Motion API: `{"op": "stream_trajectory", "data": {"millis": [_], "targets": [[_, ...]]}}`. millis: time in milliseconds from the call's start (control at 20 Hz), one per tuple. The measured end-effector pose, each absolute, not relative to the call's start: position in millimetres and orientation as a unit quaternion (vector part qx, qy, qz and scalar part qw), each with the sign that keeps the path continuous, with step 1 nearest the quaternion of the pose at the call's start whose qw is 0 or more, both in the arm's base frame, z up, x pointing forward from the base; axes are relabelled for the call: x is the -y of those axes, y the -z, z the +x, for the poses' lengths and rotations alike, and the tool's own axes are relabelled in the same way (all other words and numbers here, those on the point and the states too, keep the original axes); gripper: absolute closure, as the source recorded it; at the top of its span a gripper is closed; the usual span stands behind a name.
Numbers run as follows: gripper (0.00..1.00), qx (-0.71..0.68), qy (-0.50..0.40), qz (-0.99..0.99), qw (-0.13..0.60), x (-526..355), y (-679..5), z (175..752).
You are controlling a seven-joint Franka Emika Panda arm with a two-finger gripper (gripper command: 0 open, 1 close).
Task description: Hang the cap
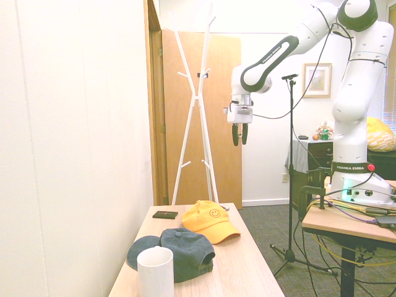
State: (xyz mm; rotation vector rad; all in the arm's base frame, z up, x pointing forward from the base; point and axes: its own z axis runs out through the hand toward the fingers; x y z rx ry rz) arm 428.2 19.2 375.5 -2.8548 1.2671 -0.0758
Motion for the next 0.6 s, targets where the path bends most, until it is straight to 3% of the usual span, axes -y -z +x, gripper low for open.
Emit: {"op": "stream_trajectory", "data": {"millis": [250, 600], "targets": [[0.0, -0.394, 0.023, -0.919, 0.004, -32, -374, 427], [0.0, -0.351, 0.013, -0.936, -0.008, -128, -345, 438]]}}
